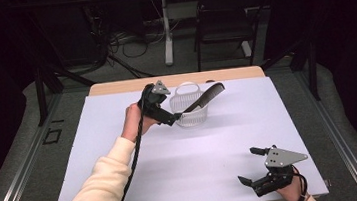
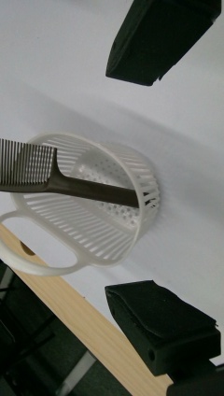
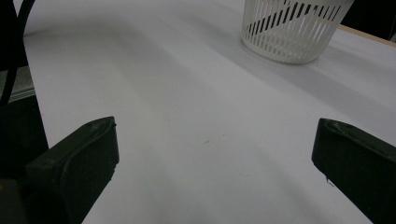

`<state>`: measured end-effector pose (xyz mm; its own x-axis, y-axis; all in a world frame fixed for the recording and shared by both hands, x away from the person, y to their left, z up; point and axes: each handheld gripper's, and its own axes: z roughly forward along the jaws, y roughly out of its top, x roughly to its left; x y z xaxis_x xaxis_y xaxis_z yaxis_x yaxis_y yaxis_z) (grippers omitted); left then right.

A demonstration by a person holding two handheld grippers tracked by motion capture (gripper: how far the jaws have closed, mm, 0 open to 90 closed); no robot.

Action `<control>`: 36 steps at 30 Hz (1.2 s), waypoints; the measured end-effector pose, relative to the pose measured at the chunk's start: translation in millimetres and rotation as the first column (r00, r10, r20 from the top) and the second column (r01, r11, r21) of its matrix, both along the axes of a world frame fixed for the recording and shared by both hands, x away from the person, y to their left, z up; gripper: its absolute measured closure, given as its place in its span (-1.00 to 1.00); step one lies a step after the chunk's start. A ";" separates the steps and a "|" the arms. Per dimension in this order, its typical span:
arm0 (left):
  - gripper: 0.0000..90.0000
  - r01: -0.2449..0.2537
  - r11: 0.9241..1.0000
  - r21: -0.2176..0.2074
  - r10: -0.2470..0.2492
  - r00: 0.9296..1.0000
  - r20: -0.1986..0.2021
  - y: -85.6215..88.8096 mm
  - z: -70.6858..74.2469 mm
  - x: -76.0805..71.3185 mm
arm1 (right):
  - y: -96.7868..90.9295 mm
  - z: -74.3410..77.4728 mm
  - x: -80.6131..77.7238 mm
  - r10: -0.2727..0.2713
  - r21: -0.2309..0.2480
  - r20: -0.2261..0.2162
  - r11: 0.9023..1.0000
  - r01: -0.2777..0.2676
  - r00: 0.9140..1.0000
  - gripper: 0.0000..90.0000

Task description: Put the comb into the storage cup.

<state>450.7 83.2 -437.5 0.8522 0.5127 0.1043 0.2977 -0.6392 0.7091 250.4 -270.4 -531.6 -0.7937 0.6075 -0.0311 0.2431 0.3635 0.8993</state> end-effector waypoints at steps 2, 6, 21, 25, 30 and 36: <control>-1.00 -0.007 1.000 0.010 0.007 1.000 -0.003 3.0 0.6 -2.0 | -0.1 0.0 0.2 -0.002 -0.002 0.001 1.000 0.002 1.000 -0.99; -1.00 -0.026 1.000 0.015 0.026 1.000 -0.011 9.6 2.0 -6.7 | 0.0 0.4 -0.2 -0.003 0.000 0.000 1.000 0.003 1.000 -0.99; -1.00 -0.138 0.990 0.010 0.138 0.990 -0.037 44.2 -9.0 -28.7 | 0.5 0.0 -0.2 -0.003 -0.005 -0.001 1.000 0.003 1.000 -0.99; -1.00 -0.170 0.985 0.031 0.171 0.985 -0.023 50.8 -12.8 -35.6 | 0.7 0.1 -0.4 -0.003 -0.008 0.000 1.000 0.003 1.000 -0.99; -1.00 -0.188 0.982 0.032 0.189 0.982 -0.014 58.4 -16.8 -45.5 | 0.4 0.0 -0.2 -0.004 -0.009 0.001 1.000 0.004 1.000 -0.99; -1.00 -0.206 0.978 0.036 0.207 0.978 -0.029 68.5 -24.8 -52.7 | 0.8 -0.2 -0.2 -0.005 -0.011 -0.002 1.000 0.005 1.000 -0.99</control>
